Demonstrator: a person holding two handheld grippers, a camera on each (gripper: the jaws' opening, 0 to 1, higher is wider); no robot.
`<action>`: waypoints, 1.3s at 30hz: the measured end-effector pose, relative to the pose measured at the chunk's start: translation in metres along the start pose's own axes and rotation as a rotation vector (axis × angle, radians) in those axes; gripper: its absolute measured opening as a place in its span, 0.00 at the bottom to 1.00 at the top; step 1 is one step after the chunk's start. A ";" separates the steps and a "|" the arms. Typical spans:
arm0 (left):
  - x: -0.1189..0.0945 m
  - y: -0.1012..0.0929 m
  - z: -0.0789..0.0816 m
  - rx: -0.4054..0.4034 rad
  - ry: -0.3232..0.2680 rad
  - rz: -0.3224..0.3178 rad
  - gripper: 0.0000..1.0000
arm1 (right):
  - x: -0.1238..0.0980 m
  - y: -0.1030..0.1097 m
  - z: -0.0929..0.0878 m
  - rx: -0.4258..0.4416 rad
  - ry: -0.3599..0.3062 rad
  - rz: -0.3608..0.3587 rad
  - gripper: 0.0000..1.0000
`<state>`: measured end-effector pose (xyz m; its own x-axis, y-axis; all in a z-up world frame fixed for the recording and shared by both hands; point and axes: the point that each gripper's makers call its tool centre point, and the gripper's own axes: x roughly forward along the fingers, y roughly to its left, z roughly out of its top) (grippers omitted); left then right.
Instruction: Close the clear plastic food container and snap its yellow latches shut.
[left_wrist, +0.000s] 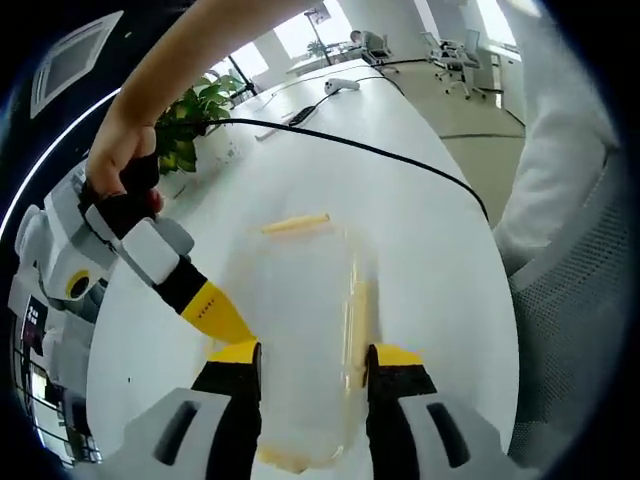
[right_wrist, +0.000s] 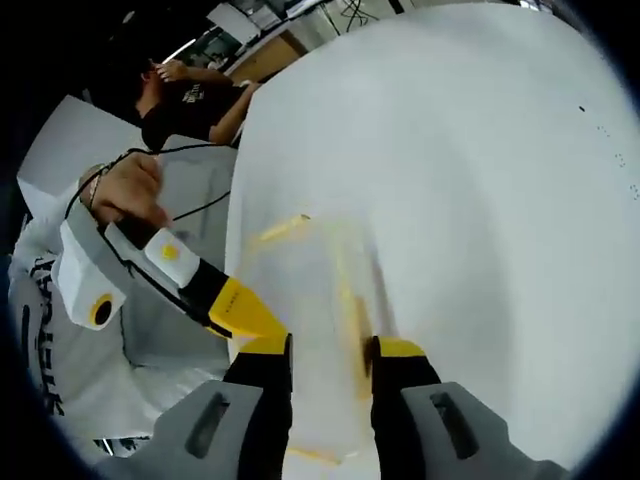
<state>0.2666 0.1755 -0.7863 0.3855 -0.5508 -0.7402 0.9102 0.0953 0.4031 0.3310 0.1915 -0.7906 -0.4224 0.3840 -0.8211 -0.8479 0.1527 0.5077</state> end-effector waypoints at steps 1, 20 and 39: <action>0.000 0.000 0.000 0.001 0.000 0.001 0.35 | 0.000 0.001 -0.001 0.003 -0.001 0.002 0.26; -0.005 0.000 0.003 0.025 -0.005 0.000 0.36 | 0.000 0.020 -0.006 -0.070 -0.007 -0.092 0.28; -0.033 0.022 -0.019 -0.051 0.041 0.002 0.61 | -0.040 0.024 -0.021 -0.212 -0.141 -0.267 0.54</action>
<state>0.2768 0.2111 -0.7629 0.3922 -0.5161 -0.7615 0.9156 0.1394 0.3771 0.3208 0.1603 -0.7512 -0.1417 0.4798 -0.8659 -0.9760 0.0783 0.2031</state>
